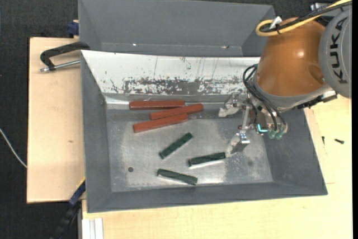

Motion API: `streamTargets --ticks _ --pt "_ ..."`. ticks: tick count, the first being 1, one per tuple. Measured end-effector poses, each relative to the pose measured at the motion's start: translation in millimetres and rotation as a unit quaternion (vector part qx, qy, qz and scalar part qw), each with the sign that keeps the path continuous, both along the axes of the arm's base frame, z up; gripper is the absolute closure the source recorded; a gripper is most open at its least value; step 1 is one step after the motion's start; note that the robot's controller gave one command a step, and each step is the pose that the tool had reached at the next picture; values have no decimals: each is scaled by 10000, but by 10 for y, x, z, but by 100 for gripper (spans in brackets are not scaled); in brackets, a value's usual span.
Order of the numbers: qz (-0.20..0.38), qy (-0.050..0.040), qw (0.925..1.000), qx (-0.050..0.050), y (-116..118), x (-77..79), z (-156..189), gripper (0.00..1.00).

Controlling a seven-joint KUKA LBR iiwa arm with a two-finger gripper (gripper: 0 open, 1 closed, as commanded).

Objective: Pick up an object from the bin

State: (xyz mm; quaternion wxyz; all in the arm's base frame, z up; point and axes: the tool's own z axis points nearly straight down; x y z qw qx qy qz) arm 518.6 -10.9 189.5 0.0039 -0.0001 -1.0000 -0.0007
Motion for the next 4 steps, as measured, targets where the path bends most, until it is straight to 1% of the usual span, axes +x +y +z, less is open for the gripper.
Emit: streamTargets --ticks 1,2,3,4 --pt "2 -41 10000 -2 -1 16 39 0" --pt "431 -63 9990 -4 -42 23 -366 0" --pt "1489 -50 9888 1 -108 -35 -806 0" --pt "1552 -43 9879 -7 -203 1 -1126 100"
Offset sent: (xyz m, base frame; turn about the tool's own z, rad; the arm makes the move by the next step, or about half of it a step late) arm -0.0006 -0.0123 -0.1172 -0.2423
